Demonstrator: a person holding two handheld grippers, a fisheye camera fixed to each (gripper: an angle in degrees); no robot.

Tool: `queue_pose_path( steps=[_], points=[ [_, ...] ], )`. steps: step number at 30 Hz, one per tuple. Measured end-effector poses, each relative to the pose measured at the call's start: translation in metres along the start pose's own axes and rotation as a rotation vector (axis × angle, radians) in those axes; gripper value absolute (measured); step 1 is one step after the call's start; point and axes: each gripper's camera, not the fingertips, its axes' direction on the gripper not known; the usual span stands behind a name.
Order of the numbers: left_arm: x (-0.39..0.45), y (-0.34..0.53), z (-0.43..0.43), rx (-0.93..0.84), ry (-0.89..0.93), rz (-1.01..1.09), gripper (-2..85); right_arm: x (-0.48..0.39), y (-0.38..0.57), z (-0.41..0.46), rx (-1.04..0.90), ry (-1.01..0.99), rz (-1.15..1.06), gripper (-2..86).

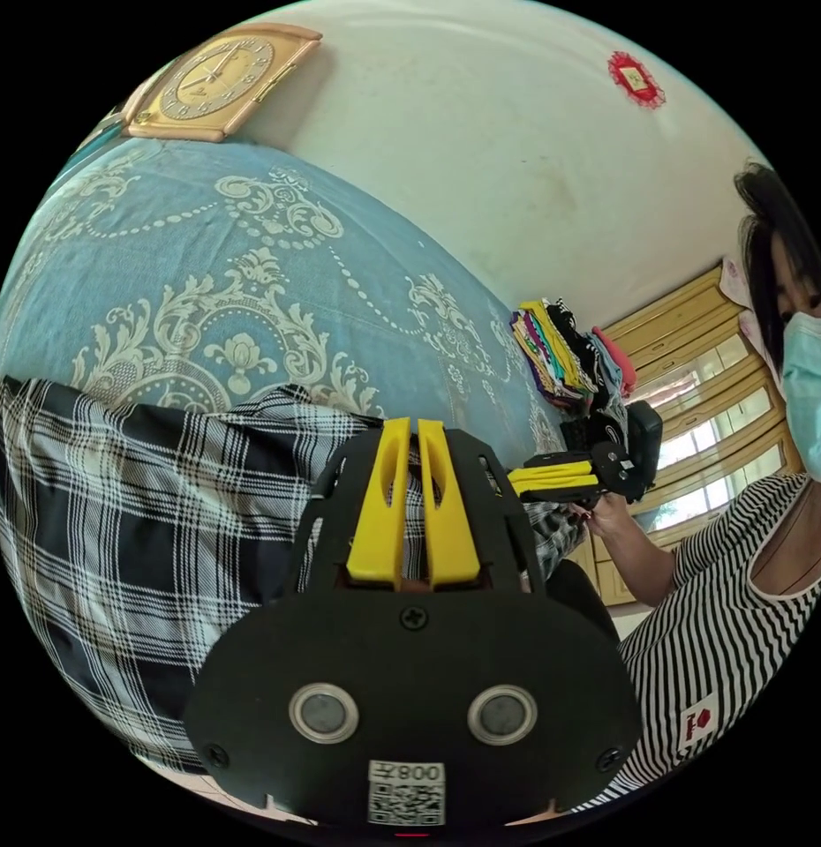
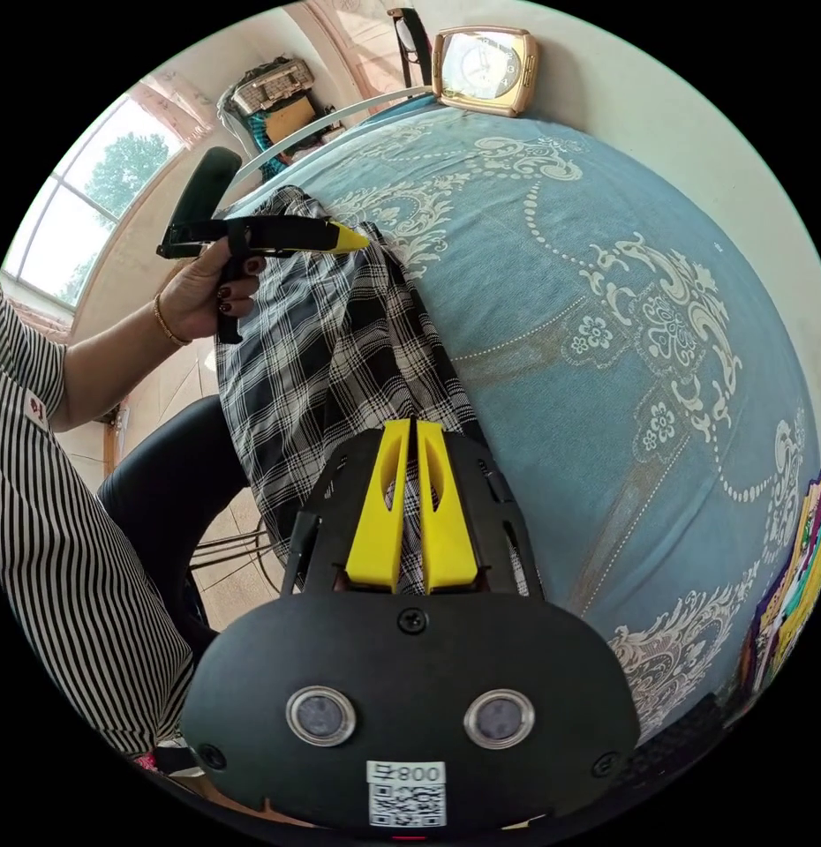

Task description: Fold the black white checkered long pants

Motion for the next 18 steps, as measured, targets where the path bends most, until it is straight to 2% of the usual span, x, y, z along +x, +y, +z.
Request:
queue_pose_path(
  steps=[12, 15, 18],
  points=[
    [0.040, -0.027, 0.041, -0.124, -0.024, 0.134, 4.1, -0.004, -0.007, -0.049, 0.006, -0.034, 0.081, 1.1],
    [0.052, -0.030, 0.052, -0.198, -0.023, 0.202, 5.4, -0.012, -0.008, -0.058, -0.008, -0.007, 0.070, 1.6],
    [0.064, -0.032, 0.068, -0.293, -0.100, 0.260, 3.3, -0.017, -0.008, -0.067, -0.004, -0.016, 0.077, 1.7]
  ],
)
